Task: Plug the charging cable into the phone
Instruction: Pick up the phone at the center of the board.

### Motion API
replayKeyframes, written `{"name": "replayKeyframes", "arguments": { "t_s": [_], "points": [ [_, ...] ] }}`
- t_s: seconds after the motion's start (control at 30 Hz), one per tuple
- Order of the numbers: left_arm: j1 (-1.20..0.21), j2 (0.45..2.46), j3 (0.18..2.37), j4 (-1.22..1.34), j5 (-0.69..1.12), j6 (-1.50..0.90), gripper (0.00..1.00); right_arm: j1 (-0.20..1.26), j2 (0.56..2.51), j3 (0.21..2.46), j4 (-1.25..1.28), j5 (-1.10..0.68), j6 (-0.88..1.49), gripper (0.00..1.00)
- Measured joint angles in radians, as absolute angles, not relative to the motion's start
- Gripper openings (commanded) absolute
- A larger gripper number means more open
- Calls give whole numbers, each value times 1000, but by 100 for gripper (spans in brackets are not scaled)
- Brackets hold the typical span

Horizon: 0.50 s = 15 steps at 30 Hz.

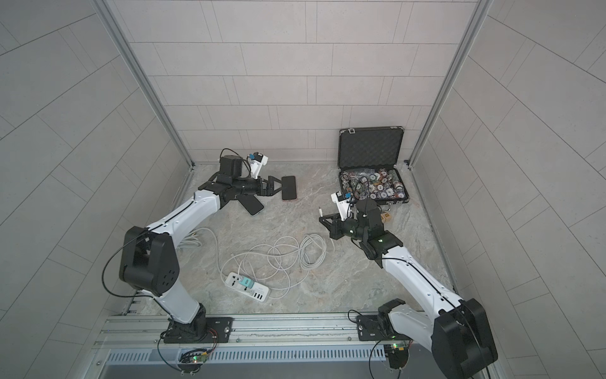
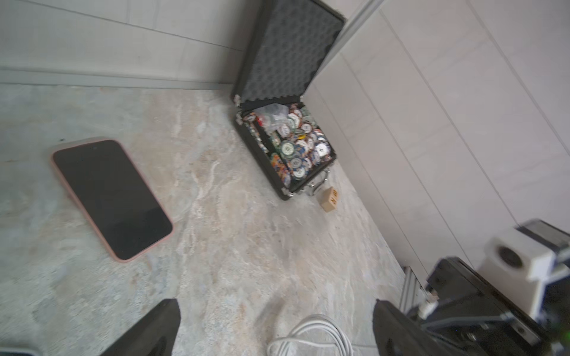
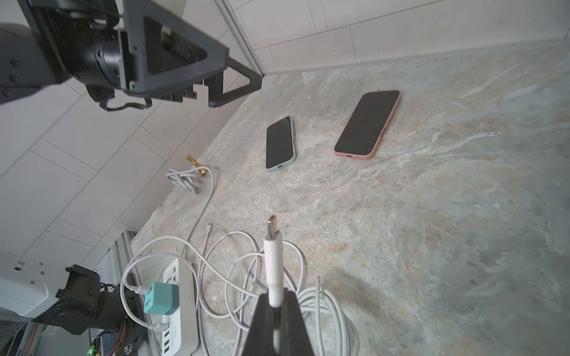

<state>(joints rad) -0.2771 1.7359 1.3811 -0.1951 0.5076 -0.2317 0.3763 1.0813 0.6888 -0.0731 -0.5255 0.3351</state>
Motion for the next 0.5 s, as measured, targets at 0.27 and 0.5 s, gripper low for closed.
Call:
{"name": "replayKeyframes", "arguments": {
  "t_s": [0.27,0.5],
  "points": [
    [-341,2105,1815,-441,113,-288,100,395,1066,691,-166,-418,286,3],
    [-422,2368,2134,-668,-162,-288,100,412,1027,690,-194,-381,277,3]
  ]
}}
